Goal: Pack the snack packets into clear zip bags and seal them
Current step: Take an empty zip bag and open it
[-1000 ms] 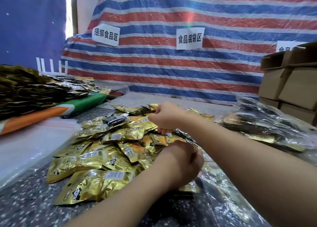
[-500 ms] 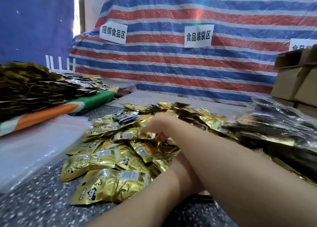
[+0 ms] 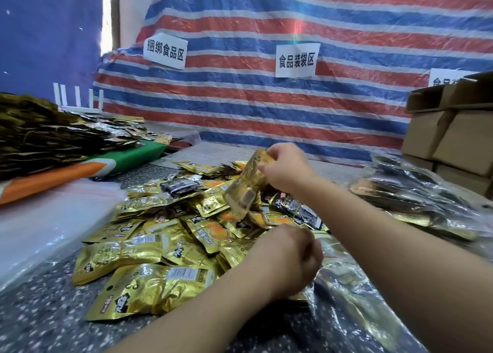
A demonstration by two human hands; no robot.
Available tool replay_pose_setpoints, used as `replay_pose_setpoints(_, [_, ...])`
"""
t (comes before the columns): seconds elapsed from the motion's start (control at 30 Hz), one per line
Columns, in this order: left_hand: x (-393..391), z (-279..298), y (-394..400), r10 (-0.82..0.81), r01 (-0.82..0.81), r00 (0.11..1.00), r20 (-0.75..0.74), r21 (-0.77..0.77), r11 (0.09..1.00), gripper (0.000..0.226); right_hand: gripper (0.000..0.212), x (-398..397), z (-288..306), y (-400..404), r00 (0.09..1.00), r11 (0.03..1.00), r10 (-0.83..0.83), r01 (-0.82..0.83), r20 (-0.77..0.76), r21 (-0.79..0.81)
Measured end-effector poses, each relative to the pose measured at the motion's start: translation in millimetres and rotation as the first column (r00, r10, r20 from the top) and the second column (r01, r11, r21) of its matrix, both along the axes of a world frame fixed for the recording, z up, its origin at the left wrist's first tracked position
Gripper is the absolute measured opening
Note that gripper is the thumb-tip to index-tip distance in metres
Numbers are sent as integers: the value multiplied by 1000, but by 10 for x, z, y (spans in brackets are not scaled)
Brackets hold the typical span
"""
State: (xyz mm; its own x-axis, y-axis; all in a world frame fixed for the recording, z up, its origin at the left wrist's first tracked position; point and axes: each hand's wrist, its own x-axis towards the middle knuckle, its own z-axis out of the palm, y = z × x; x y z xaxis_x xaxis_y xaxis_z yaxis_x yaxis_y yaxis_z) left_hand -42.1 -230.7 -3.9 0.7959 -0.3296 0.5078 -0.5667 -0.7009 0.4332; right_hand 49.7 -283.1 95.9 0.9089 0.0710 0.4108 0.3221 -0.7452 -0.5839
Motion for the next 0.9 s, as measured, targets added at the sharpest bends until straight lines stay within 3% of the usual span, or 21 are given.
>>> replay_pose_setpoints(0.1, [25,8,-28,-30,30,999,22,15,999,37,6,-173,165,-337,989,996,28,-40,148,77])
replay_pose_setpoints(0.2, [81,-4,-24,-39,39,999,31,15,999,36,11,-262,194,-584,984,996,32,-46,178,75])
replay_pose_setpoints(0.3, [85,-8,-31,-47,47,998,41,8,999,35,13,-270,-4,-721,996,995,18,-27,93,100])
replay_pose_setpoints(0.5, [109,-42,-46,-73,74,996,45,-29,997,39,12,-305,-484,-871,986,903,112,-49,-124,427])
replay_pose_setpoints(0.57, [118,-44,-37,-84,85,996,36,-41,996,40,12,-305,-541,-925,973,885,144,-46,-179,463])
replay_pose_setpoints(0.73, [117,-44,-11,-98,99,994,42,-44,994,39,16,-360,-497,-1153,955,847,222,-89,-197,524])
replay_pose_setpoints(0.8, [106,-33,-7,-103,106,993,57,-42,994,38,27,-421,-449,-1308,964,735,251,-129,-90,666])
replay_pose_setpoints(0.9, [92,-4,4,-124,126,991,41,-64,990,38,35,-556,-397,-1512,968,418,240,-169,71,893])
